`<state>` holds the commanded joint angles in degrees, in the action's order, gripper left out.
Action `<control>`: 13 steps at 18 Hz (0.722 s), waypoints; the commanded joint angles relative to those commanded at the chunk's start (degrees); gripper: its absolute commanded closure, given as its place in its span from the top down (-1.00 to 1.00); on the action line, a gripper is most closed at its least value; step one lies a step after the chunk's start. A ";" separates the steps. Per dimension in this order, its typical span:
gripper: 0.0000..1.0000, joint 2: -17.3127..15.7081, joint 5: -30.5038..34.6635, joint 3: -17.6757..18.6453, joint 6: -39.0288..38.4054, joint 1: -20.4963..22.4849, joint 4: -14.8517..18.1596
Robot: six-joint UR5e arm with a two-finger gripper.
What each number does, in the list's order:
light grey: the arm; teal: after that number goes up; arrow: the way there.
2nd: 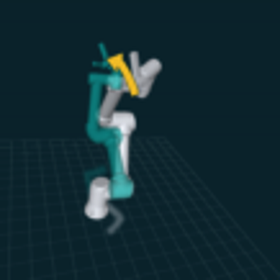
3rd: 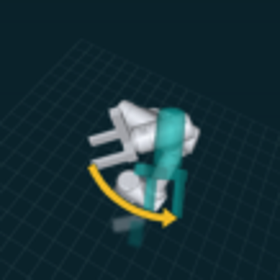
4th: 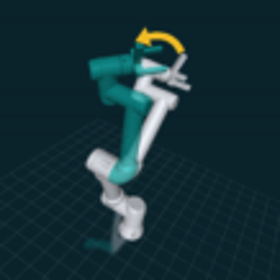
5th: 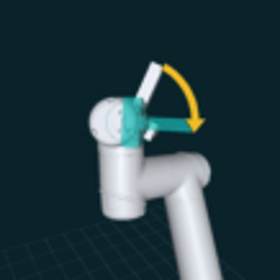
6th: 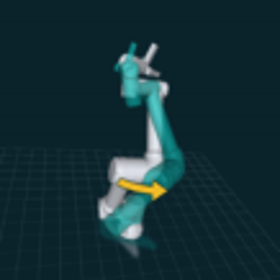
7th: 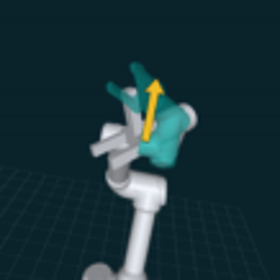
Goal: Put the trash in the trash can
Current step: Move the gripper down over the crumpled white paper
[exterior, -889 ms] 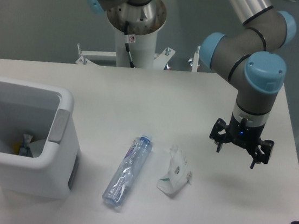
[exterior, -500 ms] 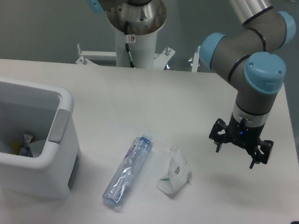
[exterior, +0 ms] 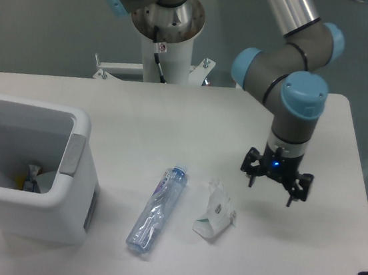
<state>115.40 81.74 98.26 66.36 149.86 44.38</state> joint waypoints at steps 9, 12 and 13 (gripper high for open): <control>1.00 -0.61 0.26 5.10 -0.35 -5.02 0.18; 0.46 0.09 0.35 4.40 -0.53 -5.02 0.09; -0.07 0.09 0.35 4.22 -1.22 -5.02 0.09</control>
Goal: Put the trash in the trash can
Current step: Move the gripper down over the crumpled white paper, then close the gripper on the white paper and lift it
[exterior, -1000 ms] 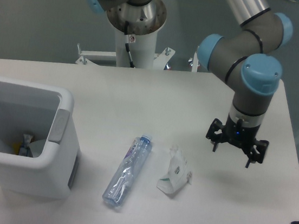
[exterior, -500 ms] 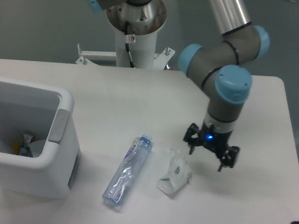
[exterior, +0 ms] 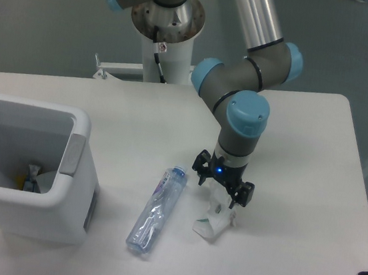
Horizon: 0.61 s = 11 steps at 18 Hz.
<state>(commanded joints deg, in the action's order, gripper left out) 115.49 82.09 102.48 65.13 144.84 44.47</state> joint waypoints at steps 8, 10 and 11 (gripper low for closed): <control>-1.00 0.79 -0.53 -3.34 -4.04 0.18 0.00; -1.00 0.70 -0.61 -4.48 -5.36 0.18 0.00; -1.00 0.53 -0.70 -5.01 -6.24 0.18 0.00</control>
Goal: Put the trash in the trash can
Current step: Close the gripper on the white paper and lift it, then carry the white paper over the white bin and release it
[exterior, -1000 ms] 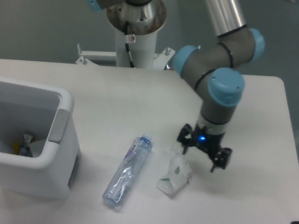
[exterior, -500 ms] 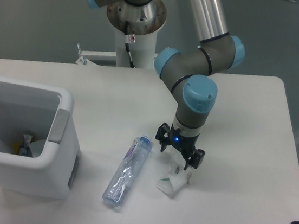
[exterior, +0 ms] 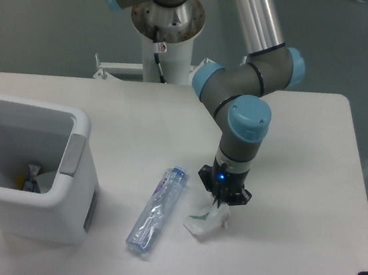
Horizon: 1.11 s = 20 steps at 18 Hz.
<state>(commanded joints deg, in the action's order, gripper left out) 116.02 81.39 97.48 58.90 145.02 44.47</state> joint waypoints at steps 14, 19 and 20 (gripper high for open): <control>-1.00 -14.58 -26.44 -5.36 -20.39 -4.12 0.09; -1.00 -20.12 -32.69 -5.37 -27.24 -8.95 0.09; -1.00 -20.91 -32.87 -5.37 -27.95 -10.44 0.00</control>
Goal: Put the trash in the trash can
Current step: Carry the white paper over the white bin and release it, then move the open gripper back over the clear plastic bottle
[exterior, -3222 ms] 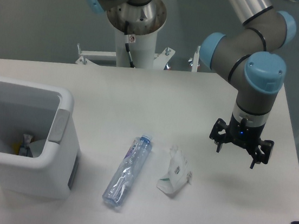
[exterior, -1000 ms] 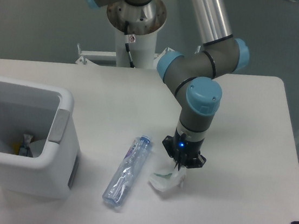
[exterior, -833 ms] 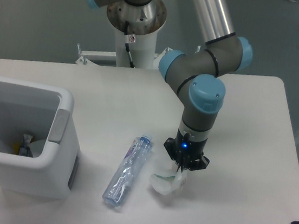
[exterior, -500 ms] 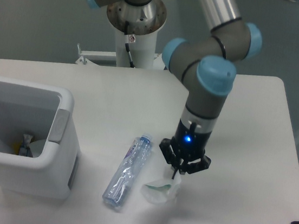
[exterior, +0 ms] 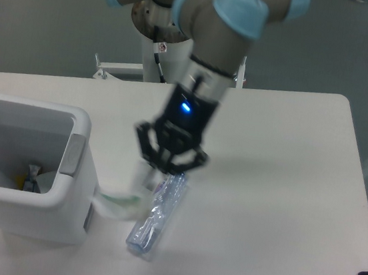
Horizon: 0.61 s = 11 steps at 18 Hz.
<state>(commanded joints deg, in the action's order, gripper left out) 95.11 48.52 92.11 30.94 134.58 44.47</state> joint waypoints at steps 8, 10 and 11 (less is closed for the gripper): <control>0.81 -0.80 0.09 1.23 0.17 -9.15 0.00; 1.00 -0.80 0.09 2.02 0.08 -9.24 0.00; 1.00 -0.80 0.09 2.11 0.08 -9.24 0.00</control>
<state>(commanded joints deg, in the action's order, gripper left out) 94.31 48.60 94.22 31.03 125.33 44.47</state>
